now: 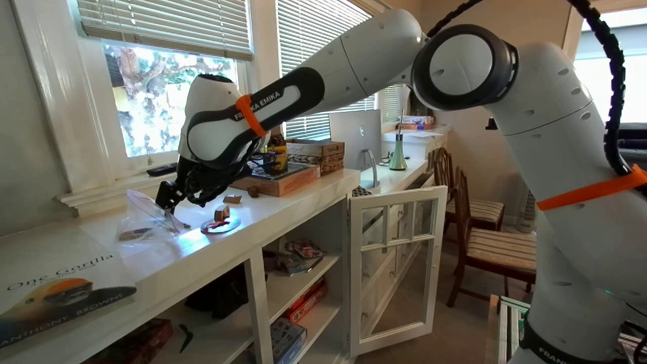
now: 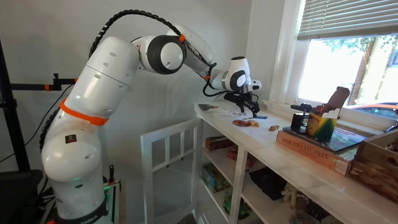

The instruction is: Put the crayons inside the plastic

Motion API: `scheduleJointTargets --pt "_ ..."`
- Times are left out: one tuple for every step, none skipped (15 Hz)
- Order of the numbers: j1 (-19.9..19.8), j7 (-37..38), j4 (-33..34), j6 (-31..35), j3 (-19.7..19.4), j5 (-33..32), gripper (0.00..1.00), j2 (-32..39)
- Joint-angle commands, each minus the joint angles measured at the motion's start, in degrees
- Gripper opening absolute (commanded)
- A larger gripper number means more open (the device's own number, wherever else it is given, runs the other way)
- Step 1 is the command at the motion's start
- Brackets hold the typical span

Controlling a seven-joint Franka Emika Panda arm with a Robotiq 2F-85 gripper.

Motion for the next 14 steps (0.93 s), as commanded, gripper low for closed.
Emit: scheduleJointTargets --pt "1.48 3.14 -0.27 1.74 -2.00 -1.62 1.00 0.80" --pt "1.66 3.68 -0.14 1.76 -2.39 -1.72 1.00 1.01" --pt "1.65 3.74 -0.05 1.72 -2.51 -1.51 1.00 1.14" --pt "1.77 3.99 0.02 1.75 -2.74 -1.55 1.00 1.31" --pt "1.71 3.70 0.09 1.89 -2.72 -1.52 1.00 1.51" --pt "1.70 3.40 0.33 1.86 -2.69 -1.49 0.97 1.77" --pt "1.71 3.18 0.43 2.06 -2.67 -1.51 0.91 1.99" --pt "1.72 2.99 0.57 2.09 -2.60 -1.46 0.78 2.15" --pt "1.76 2.90 0.60 2.23 -2.57 -1.45 0.71 2.26" --pt "1.84 2.89 0.60 2.30 -2.57 -1.46 0.64 2.30" --pt "1.88 2.81 0.65 2.37 -2.56 -1.46 0.56 2.42" --pt "1.92 2.76 0.68 2.38 -2.54 -1.41 0.47 2.50" --pt "1.95 2.71 0.60 2.43 -2.54 -1.40 0.40 2.51" --pt "1.96 2.66 0.53 2.46 -2.53 -1.37 0.31 2.53"
